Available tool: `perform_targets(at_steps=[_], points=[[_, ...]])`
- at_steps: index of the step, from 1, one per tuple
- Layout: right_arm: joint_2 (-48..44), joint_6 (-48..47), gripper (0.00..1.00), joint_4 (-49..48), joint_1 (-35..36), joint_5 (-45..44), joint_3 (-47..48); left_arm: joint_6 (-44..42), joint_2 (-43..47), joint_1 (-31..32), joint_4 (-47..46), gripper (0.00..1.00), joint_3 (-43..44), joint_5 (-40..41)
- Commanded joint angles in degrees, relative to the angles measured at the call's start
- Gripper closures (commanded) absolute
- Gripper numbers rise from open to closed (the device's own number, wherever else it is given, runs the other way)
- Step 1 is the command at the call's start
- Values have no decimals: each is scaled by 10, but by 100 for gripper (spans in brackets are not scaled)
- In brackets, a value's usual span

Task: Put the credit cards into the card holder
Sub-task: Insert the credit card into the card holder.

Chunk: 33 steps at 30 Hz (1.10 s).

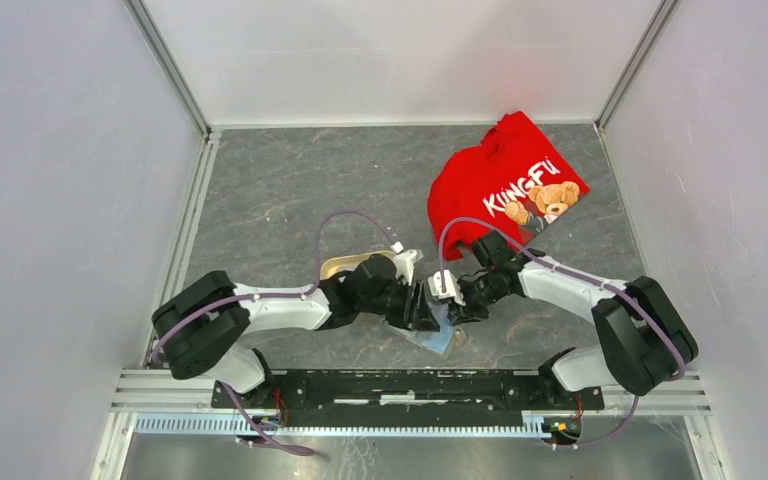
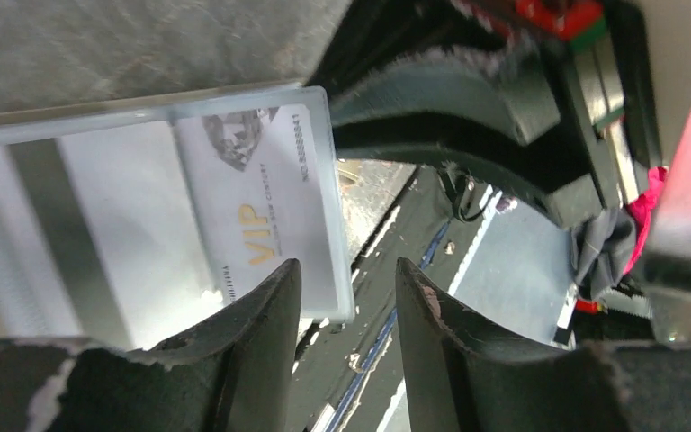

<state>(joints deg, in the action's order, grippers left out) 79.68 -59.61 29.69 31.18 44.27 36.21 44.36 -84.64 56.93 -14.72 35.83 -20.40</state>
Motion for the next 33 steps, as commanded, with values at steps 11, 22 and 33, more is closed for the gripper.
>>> perform_targets(at_steps=[11,22,33], points=[[58,7,75,39,-20,42,35,-13,19,14,1,42,25,20],[43,-16,74,60,-20,62,47,-87,168,-10,95,32,-8,154],[69,-36,73,97,-2,95,100,-94,186,-36,64,33,-41,119]])
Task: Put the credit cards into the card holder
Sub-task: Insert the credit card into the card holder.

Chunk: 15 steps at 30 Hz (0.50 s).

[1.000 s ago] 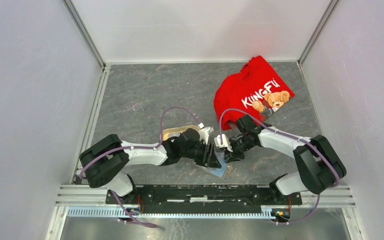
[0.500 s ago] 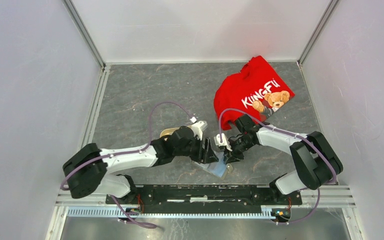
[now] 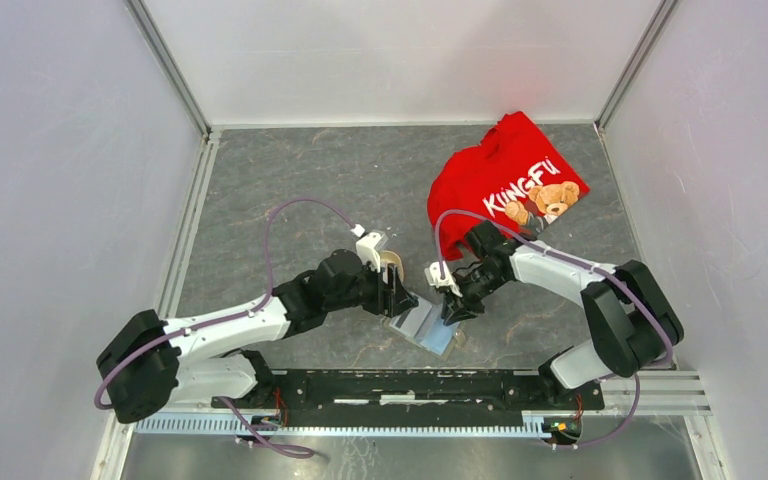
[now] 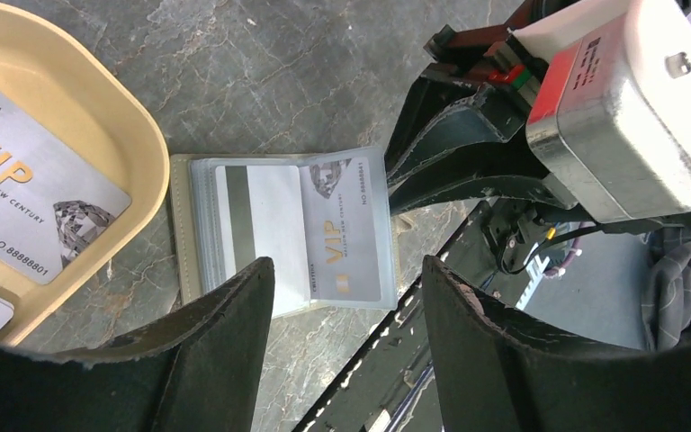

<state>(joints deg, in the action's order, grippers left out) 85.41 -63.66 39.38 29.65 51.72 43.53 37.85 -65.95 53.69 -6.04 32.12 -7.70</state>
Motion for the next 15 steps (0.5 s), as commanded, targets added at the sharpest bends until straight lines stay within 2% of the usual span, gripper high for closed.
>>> perform_targets(at_steps=[1,5,10,15], points=[[15,17,73,-10,18,15,31,-30,1,-4,-23,33,-5,-7],[27,90,73,-76,32,-11,40,-32,20,-9,-12,33,-13,13],[46,244,73,-226,40,-56,44,-29,61,-16,9,32,-32,43],[35,229,73,-201,38,-42,54,-23,65,-17,16,32,-45,28]])
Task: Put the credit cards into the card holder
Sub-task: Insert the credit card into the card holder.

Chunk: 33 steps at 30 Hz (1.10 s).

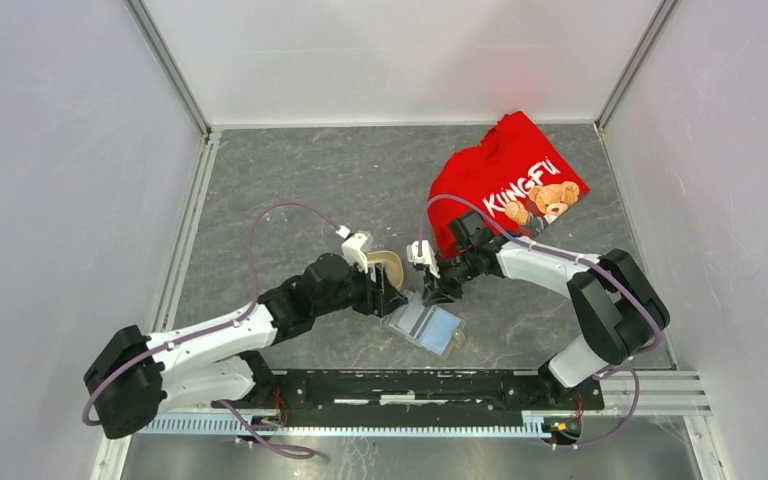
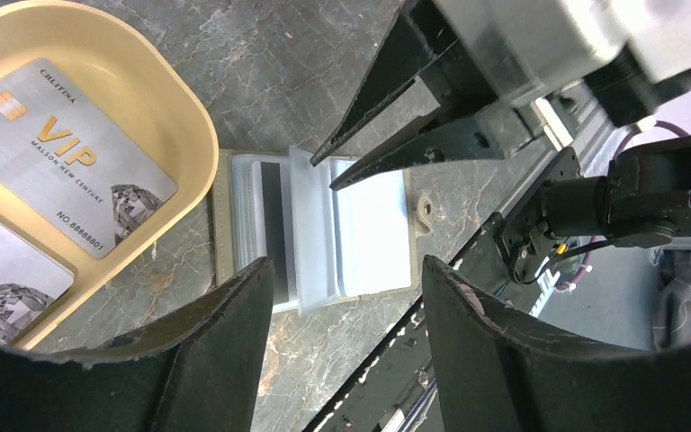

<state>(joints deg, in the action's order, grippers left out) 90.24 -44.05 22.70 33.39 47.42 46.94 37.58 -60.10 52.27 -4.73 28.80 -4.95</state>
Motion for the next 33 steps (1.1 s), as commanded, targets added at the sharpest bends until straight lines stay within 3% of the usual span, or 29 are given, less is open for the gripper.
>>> perform_targets(at_steps=[1,5,9,15,22,27,33], points=[[-18,23,73,-28,0,7,14,-16,1,-2,-2,32,-15,-6],[-21,-48,74,48,-17,50,20,-2,-25,-2,-20,36,-15,-31],[-15,-74,82,79,-36,83,31,6,-44,13,-16,44,-7,-13],[23,20,97,4,-22,69,15,3,-101,57,12,44,22,41],[48,114,98,-74,-21,-29,1,20,-169,72,24,44,32,109],[29,56,95,-18,-23,13,23,33,-196,73,26,49,32,122],[-31,-115,89,131,-47,64,65,53,-217,74,-6,65,28,83]])
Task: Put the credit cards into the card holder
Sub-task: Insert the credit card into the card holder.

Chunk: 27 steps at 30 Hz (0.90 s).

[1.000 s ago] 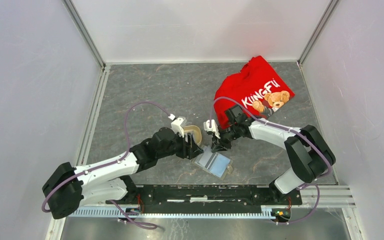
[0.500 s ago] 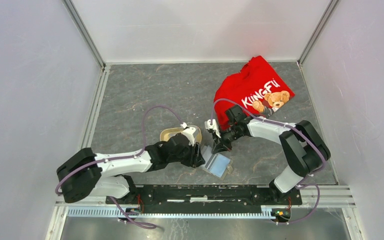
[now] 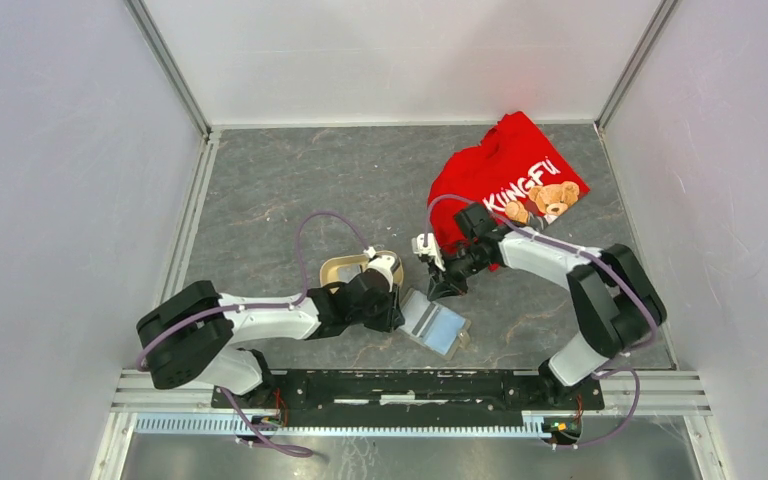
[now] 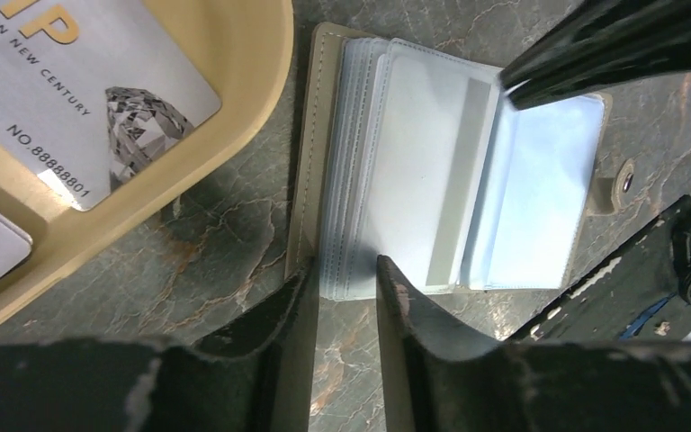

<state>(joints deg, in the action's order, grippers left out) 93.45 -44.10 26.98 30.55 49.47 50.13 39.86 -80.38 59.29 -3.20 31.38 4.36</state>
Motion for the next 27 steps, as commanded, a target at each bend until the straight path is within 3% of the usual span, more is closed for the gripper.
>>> perform_targets(at_steps=[1,8,14,16,19,23,27], points=[[-79,-129,88,93,-25,43,31,36,-15,4,-34,68,-2,-23],[-156,-127,84,74,-96,52,11,113,-43,6,-202,69,-26,-132],[-159,-132,83,81,-117,76,9,53,32,6,-137,65,8,-92],[-161,-132,83,79,-117,78,7,-1,84,4,-74,59,26,-50],[-165,-129,82,70,-118,77,1,-76,156,-7,24,38,49,56],[-169,-116,81,53,-119,76,-8,-109,178,-81,84,13,62,56],[-163,-110,80,48,-122,75,-10,-106,129,-126,169,8,105,94]])
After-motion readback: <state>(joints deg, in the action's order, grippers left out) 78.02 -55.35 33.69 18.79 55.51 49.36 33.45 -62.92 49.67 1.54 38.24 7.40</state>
